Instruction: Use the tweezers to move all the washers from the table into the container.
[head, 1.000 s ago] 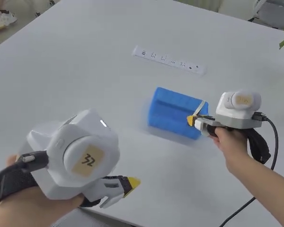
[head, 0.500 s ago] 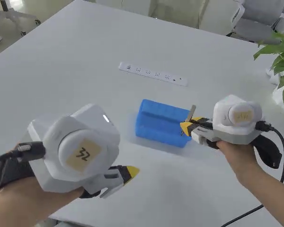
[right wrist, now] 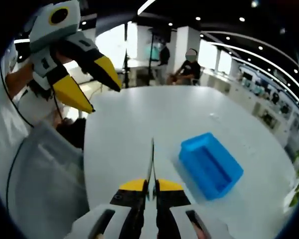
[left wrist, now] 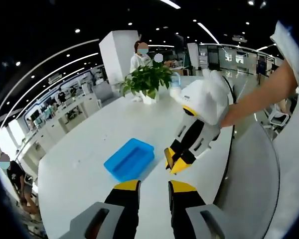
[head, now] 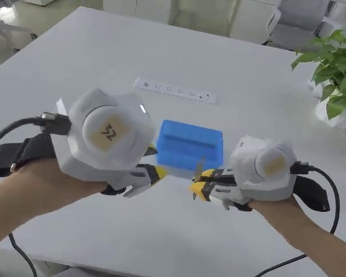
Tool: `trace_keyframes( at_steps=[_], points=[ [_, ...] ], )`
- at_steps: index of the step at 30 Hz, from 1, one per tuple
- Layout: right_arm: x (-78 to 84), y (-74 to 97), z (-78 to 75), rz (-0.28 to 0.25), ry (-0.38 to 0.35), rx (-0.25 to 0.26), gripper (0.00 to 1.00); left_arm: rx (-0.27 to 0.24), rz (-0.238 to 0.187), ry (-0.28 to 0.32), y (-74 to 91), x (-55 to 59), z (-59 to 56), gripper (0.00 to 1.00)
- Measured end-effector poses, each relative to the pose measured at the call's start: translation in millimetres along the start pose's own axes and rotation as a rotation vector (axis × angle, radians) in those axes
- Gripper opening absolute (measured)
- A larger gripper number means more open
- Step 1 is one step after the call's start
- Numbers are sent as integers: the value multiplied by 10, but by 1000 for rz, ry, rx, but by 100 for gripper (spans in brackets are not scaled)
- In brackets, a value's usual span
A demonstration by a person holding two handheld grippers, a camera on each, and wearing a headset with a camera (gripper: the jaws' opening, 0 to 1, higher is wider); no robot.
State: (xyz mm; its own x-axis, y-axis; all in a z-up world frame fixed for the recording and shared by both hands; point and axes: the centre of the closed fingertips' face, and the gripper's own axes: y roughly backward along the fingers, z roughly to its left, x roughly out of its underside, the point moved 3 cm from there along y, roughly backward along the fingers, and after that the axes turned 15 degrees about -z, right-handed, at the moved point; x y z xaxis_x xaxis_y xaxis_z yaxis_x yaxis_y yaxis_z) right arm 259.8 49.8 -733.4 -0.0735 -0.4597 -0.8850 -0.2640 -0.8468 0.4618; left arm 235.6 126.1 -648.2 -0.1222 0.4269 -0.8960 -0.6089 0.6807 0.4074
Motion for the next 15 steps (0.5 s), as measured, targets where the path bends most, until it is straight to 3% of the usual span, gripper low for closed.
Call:
trace_keyframes(
  at_steps=[3, 9, 10, 15],
  points=[
    [38, 4, 159, 31, 54, -53, 3, 61, -7, -29, -91, -34, -74, 13],
    [91, 20, 257, 55, 93, -71, 3, 186, 25, -36, -204, -48, -232, 3],
    [95, 24, 270, 56, 92, -75, 3, 229, 26, -56, -219, -44, -281, 1],
    [137, 41, 336, 81, 127, -103, 3, 285, 51, -138, -277, -25, -375, 0]
  ],
)
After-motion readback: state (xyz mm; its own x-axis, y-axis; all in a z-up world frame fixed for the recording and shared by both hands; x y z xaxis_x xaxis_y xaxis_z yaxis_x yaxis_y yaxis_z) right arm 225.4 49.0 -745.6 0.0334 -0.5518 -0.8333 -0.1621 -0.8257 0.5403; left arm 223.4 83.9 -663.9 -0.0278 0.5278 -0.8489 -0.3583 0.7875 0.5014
